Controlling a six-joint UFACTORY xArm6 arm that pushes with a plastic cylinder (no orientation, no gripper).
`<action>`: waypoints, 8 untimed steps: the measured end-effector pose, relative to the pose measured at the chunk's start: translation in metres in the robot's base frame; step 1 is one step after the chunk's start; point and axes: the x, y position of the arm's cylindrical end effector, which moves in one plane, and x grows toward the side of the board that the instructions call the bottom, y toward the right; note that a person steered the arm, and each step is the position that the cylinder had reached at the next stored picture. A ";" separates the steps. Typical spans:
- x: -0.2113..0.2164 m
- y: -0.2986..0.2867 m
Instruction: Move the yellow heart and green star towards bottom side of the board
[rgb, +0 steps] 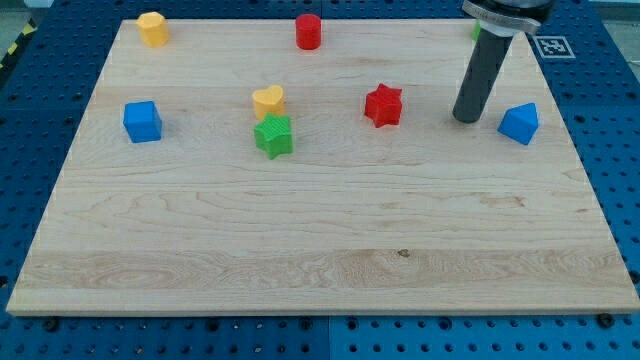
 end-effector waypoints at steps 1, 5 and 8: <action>0.000 0.000; -0.052 -0.082; -0.063 -0.217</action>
